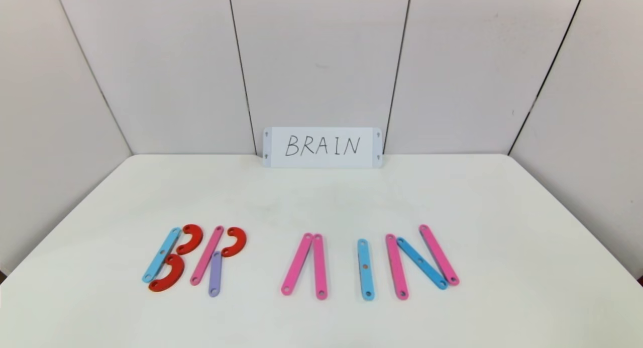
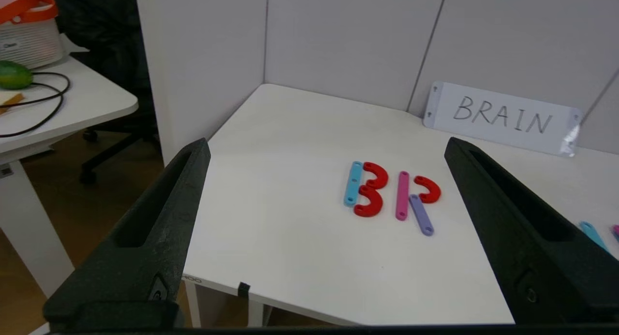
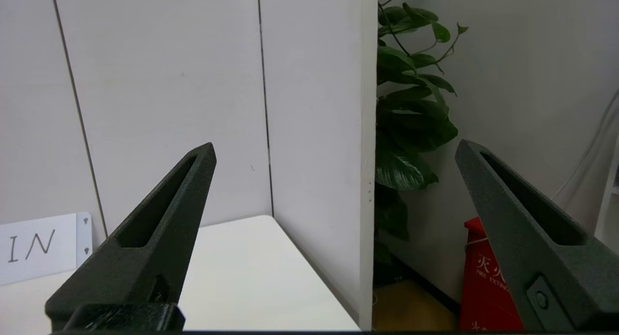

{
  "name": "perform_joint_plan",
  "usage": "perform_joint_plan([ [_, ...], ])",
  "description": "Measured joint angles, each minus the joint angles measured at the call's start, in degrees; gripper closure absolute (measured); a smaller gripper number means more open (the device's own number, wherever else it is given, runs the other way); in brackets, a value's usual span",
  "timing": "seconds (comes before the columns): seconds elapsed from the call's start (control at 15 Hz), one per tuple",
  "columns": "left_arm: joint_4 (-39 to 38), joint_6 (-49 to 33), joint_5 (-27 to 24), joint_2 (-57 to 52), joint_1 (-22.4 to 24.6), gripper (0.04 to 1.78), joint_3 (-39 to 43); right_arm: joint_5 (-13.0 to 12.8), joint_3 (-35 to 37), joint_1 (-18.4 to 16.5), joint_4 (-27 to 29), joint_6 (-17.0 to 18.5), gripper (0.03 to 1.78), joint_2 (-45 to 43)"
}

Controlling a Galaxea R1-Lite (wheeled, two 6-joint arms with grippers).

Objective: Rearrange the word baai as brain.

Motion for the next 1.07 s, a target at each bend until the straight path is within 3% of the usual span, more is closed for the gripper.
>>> perform_joint_plan([
  [0.2,-15.52,0.13,2.73,-0.02,0.00,0.12,14.01,0.38,10.70,0.00,-12.95,-0.66,0.08,0.00],
  [0.4,-26.82,0.37,3.01,-0.02,0.00,0.12,24.44,1.23,19.10,0.00,-20.44,-1.29,0.08,0.00],
  [0.87,-34.41,3.47,0.68,-0.02,0.00,0.12,34.51,5.66,27.65,0.00,-23.89,-2.36,0.08,0.00],
  [1.07,-37.83,5.84,0.50,-0.05,0.00,0.12,37.40,10.41,28.04,0.00,-23.65,-3.78,0.08,0.00],
])
